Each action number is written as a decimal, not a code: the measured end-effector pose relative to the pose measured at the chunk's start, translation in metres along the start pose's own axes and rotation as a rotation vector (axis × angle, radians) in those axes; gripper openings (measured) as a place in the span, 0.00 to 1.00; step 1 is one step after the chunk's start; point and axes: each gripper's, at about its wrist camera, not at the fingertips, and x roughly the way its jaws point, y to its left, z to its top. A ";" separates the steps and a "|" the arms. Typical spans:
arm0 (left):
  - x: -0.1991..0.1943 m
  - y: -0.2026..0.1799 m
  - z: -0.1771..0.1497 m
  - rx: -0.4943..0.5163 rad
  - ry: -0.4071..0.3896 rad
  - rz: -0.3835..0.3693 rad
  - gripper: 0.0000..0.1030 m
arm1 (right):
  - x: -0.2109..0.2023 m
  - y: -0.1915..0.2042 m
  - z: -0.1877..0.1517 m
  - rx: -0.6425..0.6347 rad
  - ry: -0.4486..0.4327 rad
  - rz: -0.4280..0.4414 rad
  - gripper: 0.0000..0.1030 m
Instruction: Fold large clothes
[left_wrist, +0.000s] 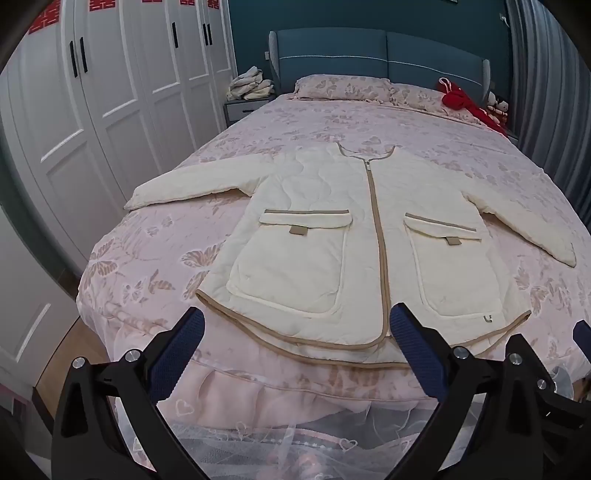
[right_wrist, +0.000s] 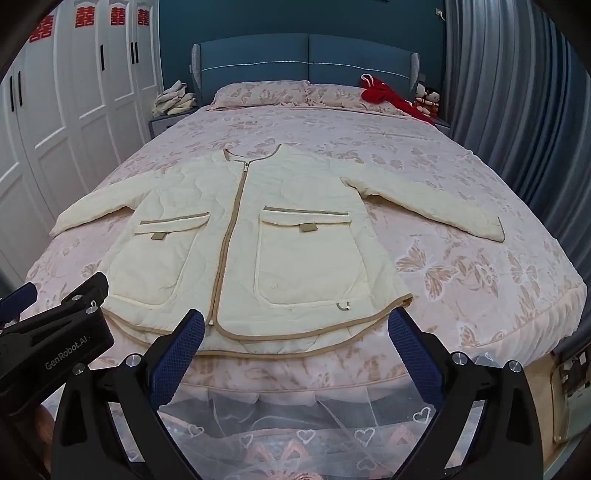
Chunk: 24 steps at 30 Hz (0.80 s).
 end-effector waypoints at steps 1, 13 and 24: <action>0.000 0.000 0.000 0.002 -0.002 0.001 0.95 | 0.002 0.003 -0.001 -0.004 0.001 -0.002 0.95; 0.000 0.004 -0.002 -0.003 -0.001 0.000 0.95 | 0.002 0.004 -0.004 -0.004 0.000 -0.004 0.95; -0.001 0.004 -0.003 -0.001 0.001 0.003 0.95 | 0.003 0.003 -0.004 -0.003 0.002 -0.003 0.95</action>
